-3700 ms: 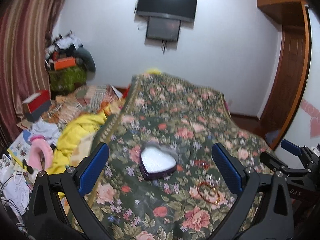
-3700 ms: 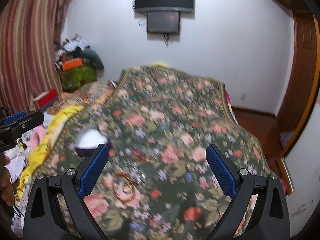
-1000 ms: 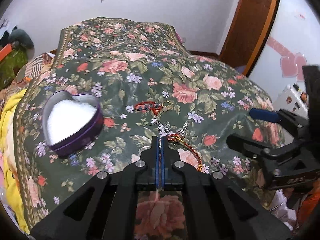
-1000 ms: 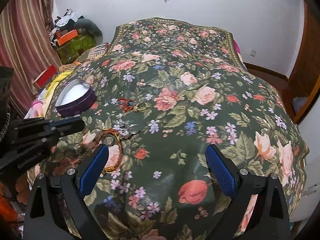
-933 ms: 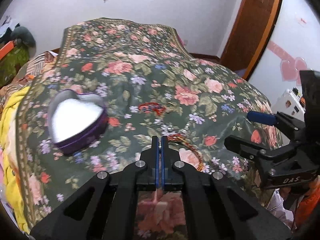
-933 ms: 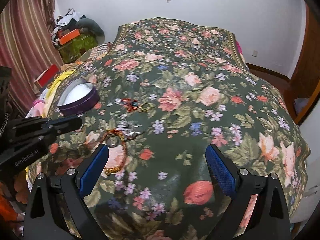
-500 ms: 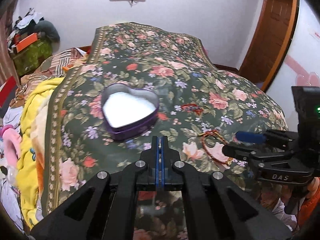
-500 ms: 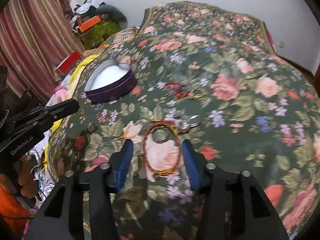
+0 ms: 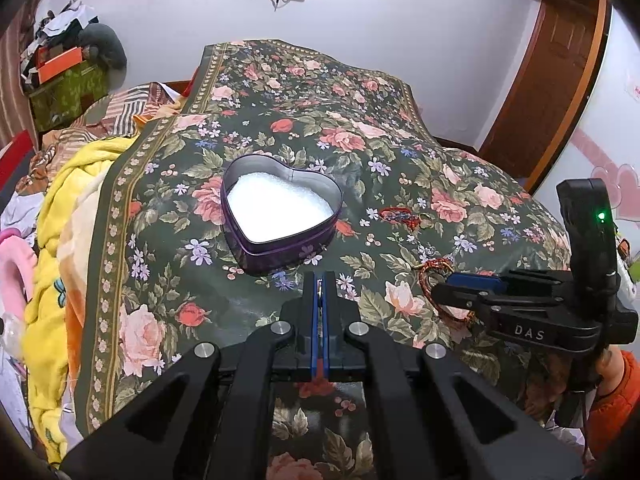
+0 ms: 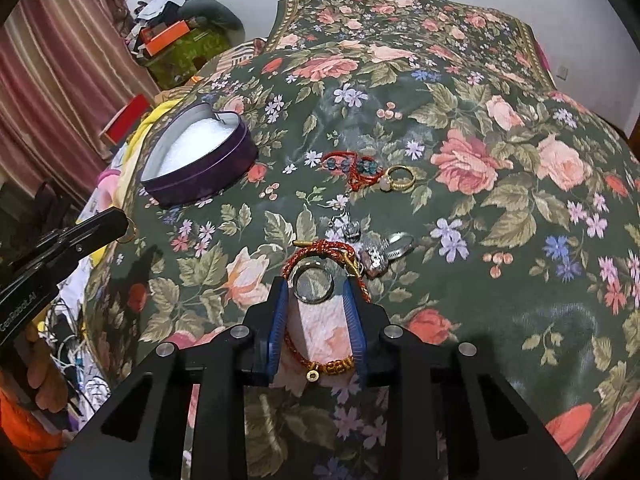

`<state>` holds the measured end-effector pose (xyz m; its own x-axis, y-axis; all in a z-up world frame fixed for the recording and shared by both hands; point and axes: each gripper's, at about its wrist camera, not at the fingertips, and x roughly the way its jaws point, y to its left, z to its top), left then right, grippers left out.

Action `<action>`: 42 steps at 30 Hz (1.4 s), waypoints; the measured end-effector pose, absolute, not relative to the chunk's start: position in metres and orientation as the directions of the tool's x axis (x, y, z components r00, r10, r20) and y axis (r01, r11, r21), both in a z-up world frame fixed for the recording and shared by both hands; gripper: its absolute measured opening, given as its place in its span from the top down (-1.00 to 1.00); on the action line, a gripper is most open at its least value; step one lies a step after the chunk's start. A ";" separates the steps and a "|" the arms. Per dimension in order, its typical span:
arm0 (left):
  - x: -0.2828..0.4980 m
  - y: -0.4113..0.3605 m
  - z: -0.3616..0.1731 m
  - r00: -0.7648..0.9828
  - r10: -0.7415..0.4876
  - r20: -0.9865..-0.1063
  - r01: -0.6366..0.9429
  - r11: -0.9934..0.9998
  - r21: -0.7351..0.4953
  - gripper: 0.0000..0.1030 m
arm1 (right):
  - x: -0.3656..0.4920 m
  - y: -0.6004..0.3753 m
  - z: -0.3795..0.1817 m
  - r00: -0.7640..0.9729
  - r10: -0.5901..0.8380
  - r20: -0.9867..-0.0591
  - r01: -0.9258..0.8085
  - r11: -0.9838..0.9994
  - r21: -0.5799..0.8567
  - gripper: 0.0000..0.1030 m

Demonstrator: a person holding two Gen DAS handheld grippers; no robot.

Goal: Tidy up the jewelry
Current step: 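Carry the gold ring into the heart tin and open the right tool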

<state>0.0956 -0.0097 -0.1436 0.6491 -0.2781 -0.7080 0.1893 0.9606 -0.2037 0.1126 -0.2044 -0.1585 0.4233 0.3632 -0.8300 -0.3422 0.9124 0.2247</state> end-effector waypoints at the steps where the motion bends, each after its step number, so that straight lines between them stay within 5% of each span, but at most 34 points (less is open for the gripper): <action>1: 0.096 -0.009 -0.144 0.647 -0.281 -0.709 0.190 0.960 -0.207 1.00 | 0.113 -0.203 -0.159 0.428 0.358 -0.830 -0.345 0.913 0.216 0.50; 4: 0.097 -0.011 -0.145 0.643 -0.284 -0.711 0.192 0.959 -0.210 1.00 | 0.115 -0.201 -0.161 0.442 0.339 -0.831 -0.352 0.917 0.186 0.61; 42: 0.125 0.029 -0.072 0.825 -0.171 -0.538 0.108 0.983 -0.146 1.00 | 0.156 -0.135 -0.071 0.581 0.498 -0.644 -0.512 0.838 0.187 0.62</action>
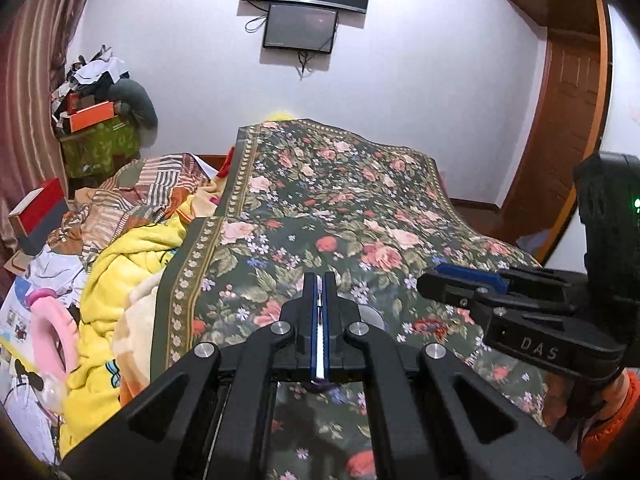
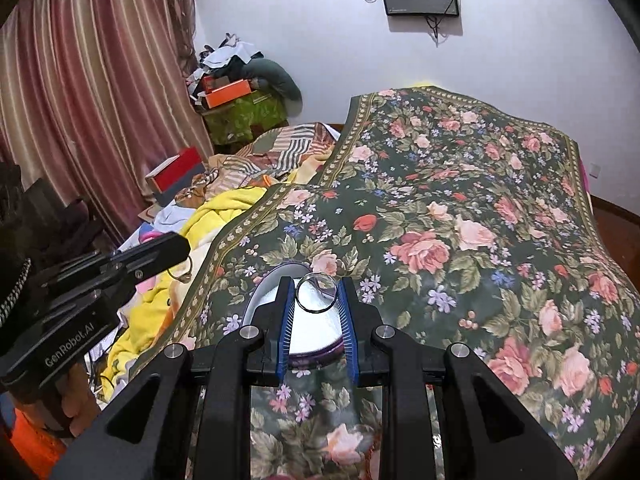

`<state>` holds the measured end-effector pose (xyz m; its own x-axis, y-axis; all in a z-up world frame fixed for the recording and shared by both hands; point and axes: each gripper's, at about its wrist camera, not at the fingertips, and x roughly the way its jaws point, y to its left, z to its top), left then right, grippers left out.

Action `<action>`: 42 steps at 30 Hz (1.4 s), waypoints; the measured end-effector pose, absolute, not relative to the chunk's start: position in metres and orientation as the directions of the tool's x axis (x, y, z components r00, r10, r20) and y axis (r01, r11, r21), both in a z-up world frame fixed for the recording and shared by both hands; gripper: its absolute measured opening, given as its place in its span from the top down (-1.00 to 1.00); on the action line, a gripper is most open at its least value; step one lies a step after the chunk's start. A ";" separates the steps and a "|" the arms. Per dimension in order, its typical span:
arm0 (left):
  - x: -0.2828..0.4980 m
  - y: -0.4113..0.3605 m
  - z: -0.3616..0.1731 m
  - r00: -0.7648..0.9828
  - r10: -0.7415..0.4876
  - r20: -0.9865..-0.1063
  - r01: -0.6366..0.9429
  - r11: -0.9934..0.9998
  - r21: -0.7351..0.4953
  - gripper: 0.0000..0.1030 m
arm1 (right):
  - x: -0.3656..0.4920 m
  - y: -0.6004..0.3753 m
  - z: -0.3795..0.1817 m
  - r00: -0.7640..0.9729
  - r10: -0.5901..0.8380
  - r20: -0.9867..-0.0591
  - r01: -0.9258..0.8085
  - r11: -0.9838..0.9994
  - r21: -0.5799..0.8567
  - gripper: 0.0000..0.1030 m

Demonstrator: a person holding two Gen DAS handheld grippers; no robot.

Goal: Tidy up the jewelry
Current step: 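Carry the gold ring into the heart tin and open the right tool, then withdraw the right tool from the tin while the left tool approaches the string bracelet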

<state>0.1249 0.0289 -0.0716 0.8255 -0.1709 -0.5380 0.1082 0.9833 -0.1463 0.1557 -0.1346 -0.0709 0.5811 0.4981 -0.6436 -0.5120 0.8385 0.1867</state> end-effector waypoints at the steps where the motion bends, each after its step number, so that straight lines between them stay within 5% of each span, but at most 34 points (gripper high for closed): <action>1: 0.127 0.030 -0.072 0.825 -0.170 -0.538 0.106 0.983 -0.148 1.00 | 0.158 -0.133 -0.073 0.576 0.499 -0.647 -0.513 0.837 0.189 0.62; 17: 0.177 0.035 -0.118 0.716 -0.281 -0.639 0.133 0.954 -0.269 1.00 | 0.176 -0.117 -0.120 0.469 0.497 -0.730 -0.530 0.820 0.218 0.61; 33: 0.179 0.025 -0.128 0.687 -0.246 -0.684 0.130 0.967 -0.218 0.95 | 0.180 -0.114 -0.129 0.437 0.486 -0.757 -0.530 0.819 0.220 0.60; 38: 0.173 0.032 -0.120 0.710 -0.207 -0.673 0.087 0.974 -0.208 0.44 | 0.174 -0.119 -0.120 0.447 0.492 -0.747 -0.523 0.821 0.228 0.45; 42: 0.164 0.039 -0.108 0.733 -0.183 -0.655 0.059 0.977 -0.207 0.37 | 0.167 -0.126 -0.107 0.475 0.487 -0.733 -0.521 0.827 0.211 0.45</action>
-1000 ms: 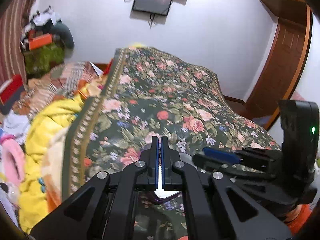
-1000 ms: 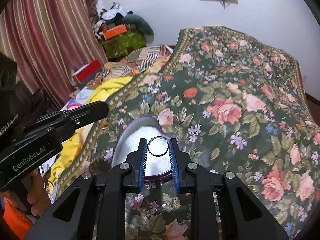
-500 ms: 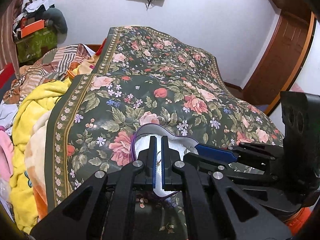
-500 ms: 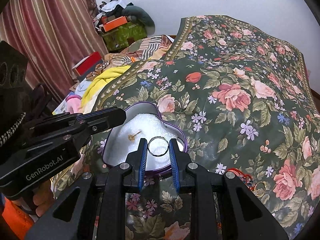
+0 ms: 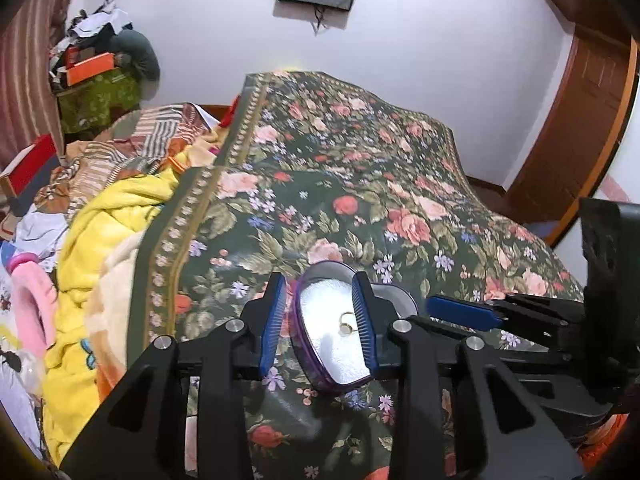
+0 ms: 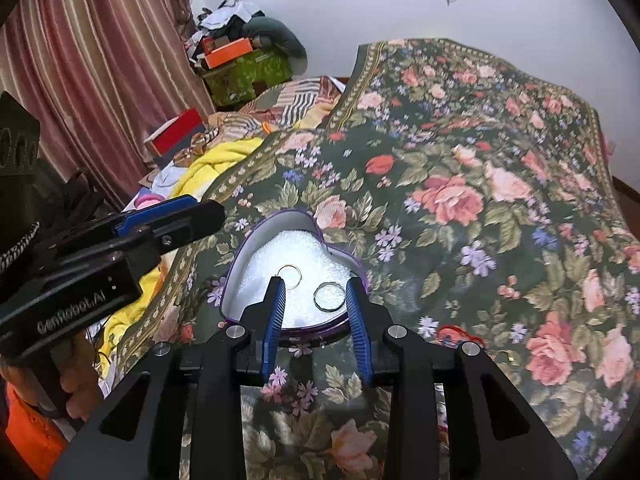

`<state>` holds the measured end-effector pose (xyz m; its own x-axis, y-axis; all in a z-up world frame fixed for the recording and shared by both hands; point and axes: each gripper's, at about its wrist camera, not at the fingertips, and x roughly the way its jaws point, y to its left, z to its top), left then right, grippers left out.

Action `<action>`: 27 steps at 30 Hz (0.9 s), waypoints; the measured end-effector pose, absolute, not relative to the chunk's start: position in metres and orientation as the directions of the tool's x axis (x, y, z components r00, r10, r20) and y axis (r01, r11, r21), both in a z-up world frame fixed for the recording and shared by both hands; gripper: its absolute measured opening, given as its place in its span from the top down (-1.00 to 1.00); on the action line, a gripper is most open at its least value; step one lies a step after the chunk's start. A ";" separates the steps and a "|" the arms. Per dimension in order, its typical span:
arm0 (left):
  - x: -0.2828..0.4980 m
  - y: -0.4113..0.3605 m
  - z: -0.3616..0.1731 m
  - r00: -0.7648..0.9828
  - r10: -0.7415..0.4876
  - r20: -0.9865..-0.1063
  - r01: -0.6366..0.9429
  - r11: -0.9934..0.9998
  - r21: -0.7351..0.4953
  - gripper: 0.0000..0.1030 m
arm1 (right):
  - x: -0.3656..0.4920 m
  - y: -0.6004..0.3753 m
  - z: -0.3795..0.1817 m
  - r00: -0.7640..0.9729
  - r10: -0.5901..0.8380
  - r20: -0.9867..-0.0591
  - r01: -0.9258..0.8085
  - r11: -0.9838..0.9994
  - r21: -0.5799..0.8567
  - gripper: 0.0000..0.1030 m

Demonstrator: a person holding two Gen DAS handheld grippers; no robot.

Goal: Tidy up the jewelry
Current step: 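Withdraw the right tool from the tin while the left tool approaches the string bracelet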

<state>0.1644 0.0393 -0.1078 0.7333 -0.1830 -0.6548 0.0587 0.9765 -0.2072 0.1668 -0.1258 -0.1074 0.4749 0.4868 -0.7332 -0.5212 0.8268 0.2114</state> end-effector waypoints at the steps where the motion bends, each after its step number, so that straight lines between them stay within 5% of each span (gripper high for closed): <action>1: 0.163 0.040 -0.105 0.737 -0.181 -0.651 0.056 0.976 -0.208 0.37 | 0.164 -0.129 -0.103 0.482 0.487 -0.728 -0.520 0.828 0.210 0.45; 15: 0.120 0.000 -0.064 0.772 -0.198 -0.604 0.141 0.980 -0.141 0.19 | 0.128 -0.196 -0.070 0.604 0.397 -0.691 -0.430 0.893 0.136 0.24; 27: 0.115 -0.071 -0.096 0.649 -0.303 -0.698 0.281 0.948 -0.150 0.17 | 0.102 -0.262 -0.080 0.627 0.297 -0.720 -0.322 0.941 0.108 0.24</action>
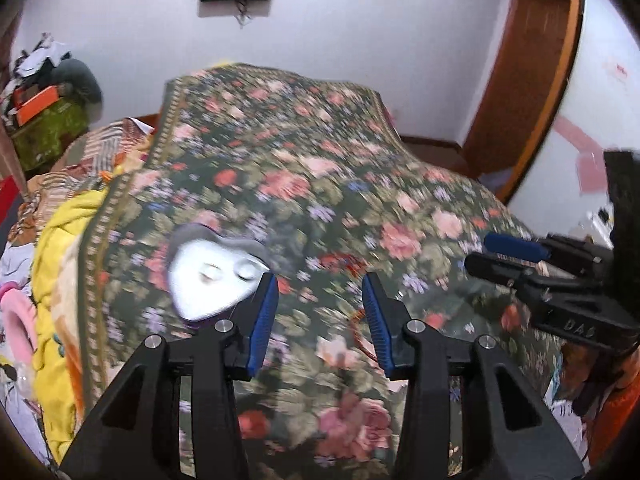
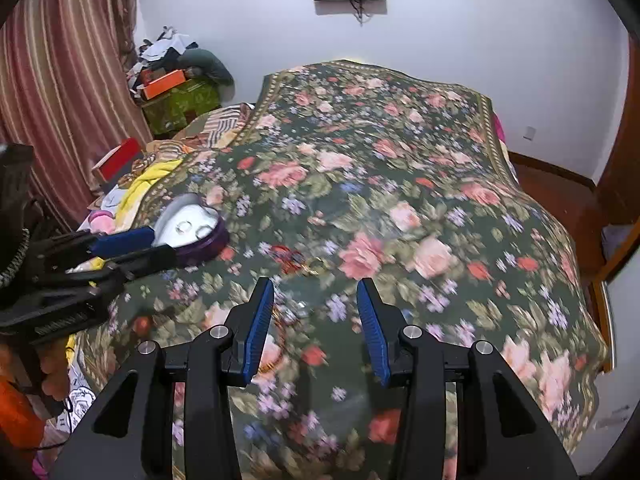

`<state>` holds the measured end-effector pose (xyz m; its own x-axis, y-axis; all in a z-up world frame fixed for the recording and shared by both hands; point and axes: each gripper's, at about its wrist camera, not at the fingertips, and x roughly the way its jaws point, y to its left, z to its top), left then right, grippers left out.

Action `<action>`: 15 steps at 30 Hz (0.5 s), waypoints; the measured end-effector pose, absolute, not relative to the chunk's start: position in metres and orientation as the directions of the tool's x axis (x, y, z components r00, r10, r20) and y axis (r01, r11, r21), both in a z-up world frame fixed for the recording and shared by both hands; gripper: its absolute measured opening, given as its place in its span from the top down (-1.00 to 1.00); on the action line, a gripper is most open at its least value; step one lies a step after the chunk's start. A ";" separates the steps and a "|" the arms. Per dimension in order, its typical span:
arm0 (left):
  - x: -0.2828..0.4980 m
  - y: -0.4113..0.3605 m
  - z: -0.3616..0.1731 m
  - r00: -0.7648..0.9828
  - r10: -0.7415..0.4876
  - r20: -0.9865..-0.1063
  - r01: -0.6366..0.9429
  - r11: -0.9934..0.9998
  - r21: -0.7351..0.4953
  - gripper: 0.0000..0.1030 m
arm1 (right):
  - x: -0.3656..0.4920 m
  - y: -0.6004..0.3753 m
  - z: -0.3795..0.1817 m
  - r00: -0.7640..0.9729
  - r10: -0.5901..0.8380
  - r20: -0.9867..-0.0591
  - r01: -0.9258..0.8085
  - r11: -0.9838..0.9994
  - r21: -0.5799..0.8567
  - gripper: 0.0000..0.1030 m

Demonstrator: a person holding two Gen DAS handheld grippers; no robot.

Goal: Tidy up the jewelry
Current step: 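Withdraw the right tool from the tin while the left tool approaches the string bracelet, then grasp the red-and-gold string bracelet with the left tool and lift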

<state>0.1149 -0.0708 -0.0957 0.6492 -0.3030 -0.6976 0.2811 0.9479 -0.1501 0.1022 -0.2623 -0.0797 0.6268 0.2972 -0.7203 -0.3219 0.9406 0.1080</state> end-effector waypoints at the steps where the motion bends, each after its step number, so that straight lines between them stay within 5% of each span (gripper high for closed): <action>1: 0.116 -0.078 -0.101 0.636 -0.305 -0.709 0.290 0.946 -0.148 0.17 | 0.101 -0.266 -0.081 0.626 0.294 -0.723 -0.316 0.943 0.110 0.24; 15: 0.145 -0.118 -0.174 0.472 -0.283 -0.835 0.340 0.932 -0.124 0.30 | 0.099 -0.283 -0.107 0.573 0.304 -0.761 -0.301 0.942 0.150 0.23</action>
<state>0.1454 -0.1175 -0.1741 0.4723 -0.2829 -0.8348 0.3398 0.9323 -0.1237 0.0986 -0.2829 -0.1067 0.5734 0.3044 -0.7606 -0.3006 0.9418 0.1503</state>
